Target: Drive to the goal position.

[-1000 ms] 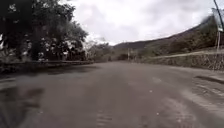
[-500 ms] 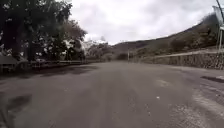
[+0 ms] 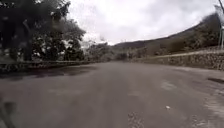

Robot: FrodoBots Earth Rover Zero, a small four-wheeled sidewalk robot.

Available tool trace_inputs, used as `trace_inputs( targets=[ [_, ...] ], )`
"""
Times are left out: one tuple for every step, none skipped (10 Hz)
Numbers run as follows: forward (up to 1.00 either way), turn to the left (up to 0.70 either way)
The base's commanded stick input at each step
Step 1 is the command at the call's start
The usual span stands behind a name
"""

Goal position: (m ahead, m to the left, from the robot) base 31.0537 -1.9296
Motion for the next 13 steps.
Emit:
trace_inputs(
  targets=[
    [0.7,0.0],
    [0.7,0.0],
    [0.7,0.0],
    [0.7,0.0],
    [0.7,0.0],
    [0.7,0.0],
    [0.7,0.0],
    [0.7,0.0],
    [0.7,0.0],
    [0.7,0.0],
    [0.7,0.0],
    [0.7,0.0],
    [0.7,0.0]
  ],
)
